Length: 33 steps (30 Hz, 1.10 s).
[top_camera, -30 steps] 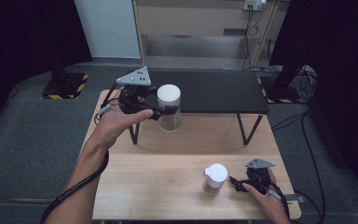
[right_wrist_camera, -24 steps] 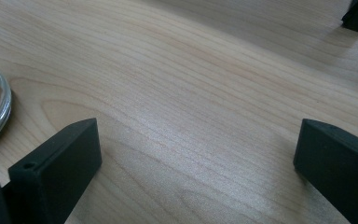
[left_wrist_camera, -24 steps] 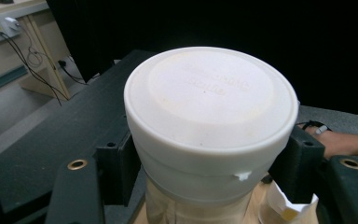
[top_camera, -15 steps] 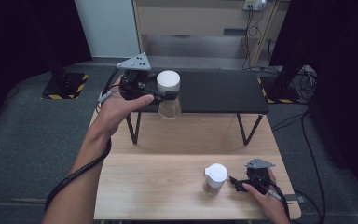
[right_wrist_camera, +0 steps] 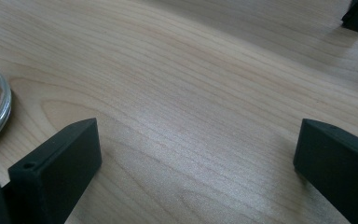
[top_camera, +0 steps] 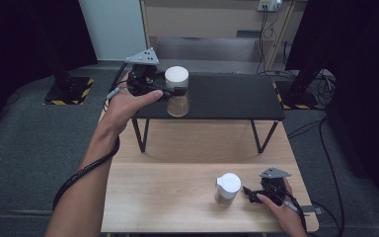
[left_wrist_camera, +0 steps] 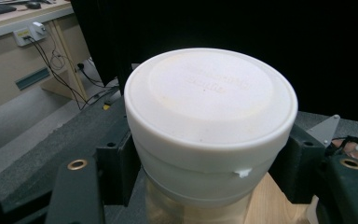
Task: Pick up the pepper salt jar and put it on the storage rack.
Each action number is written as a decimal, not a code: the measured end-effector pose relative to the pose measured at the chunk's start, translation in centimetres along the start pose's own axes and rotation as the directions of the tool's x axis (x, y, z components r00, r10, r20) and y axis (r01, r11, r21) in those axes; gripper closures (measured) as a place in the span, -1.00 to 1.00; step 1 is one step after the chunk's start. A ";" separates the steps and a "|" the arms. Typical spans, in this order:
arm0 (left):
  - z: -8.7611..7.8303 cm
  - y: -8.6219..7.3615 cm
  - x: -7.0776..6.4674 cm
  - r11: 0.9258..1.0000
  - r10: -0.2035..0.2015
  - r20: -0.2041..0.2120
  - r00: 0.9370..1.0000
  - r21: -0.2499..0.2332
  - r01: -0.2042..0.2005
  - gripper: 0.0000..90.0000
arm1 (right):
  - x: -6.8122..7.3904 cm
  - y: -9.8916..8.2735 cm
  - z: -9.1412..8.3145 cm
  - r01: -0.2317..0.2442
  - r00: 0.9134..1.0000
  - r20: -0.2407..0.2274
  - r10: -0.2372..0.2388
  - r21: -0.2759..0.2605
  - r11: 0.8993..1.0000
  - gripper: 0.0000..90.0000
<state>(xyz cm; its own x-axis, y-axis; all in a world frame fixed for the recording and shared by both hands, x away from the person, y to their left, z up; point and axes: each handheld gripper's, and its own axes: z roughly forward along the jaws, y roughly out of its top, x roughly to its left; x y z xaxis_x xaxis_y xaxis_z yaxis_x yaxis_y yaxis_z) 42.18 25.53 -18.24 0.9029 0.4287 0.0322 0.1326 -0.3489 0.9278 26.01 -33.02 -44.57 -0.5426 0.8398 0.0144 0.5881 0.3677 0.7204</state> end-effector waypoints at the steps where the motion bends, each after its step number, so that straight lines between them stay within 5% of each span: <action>1: 0.2 0.1 0.1 1.000 0.001 0.000 1.000 0.004 -0.001 -0.26 | 0.0 0.0 0.0 0.000 1.000 0.000 0.000 0.000 1.000 -0.97; 18: 2.9 -0.3 1.7 1.000 -0.006 -0.004 1.000 0.014 0.006 -0.26 | 0.0 0.0 0.0 -0.001 1.000 0.000 0.001 0.001 1.000 -0.97; 33: 3.7 -1.1 2.8 0.998 -0.034 -0.012 0.999 0.055 0.034 -0.26 | 0.0 0.0 0.0 0.000 1.000 -0.002 0.000 0.001 1.000 -0.97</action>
<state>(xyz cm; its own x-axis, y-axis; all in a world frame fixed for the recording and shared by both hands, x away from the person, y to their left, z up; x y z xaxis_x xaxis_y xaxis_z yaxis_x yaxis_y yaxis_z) 46.05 24.01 -20.53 0.8931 0.4498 0.0053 0.1855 -0.3790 0.9066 26.02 -33.04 -44.54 -0.5435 0.8393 0.0156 0.5889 0.3680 0.7196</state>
